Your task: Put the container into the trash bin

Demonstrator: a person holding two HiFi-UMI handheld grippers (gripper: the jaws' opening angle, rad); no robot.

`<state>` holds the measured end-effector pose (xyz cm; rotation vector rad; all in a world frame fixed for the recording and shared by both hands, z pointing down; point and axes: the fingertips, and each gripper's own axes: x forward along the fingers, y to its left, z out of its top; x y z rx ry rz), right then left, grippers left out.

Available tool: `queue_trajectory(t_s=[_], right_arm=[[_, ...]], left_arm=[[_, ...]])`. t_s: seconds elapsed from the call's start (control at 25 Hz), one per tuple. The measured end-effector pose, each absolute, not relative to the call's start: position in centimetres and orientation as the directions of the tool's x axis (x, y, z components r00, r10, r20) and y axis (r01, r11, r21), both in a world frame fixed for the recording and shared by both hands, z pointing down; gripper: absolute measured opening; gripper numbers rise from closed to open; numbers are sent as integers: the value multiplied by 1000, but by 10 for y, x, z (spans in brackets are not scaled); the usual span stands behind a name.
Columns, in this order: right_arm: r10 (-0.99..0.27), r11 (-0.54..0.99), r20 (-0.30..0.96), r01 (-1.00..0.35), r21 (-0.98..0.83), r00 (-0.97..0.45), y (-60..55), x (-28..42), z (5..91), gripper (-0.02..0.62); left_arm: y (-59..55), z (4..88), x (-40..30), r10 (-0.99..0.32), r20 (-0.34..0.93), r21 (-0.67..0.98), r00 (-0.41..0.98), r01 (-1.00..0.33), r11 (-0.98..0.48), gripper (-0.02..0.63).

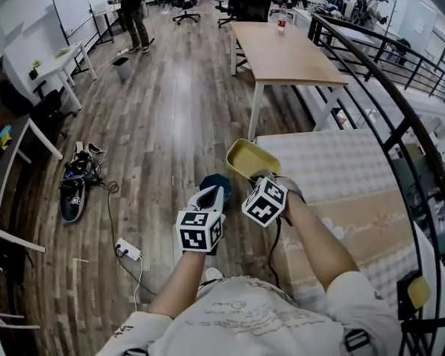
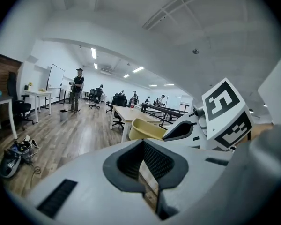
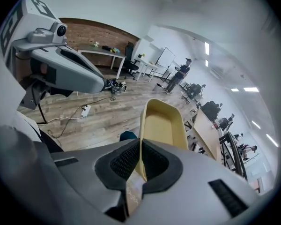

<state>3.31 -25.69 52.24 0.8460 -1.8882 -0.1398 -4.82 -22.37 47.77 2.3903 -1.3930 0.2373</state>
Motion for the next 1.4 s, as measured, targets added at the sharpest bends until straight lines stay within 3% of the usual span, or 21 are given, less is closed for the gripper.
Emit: queue_trajectory(t_s=[0.6,1.4], right_arm=[[-535,798,807,-462,387,-249,-291,-37,574,14],[-126,885,968,-465,12,-215,-385,-74,777,14]], left_arm=[[-270,515,-123,-813,363,267,455,-887,-377,6],[-367,641,-176,-684,631,348,365,-922,-171,6]])
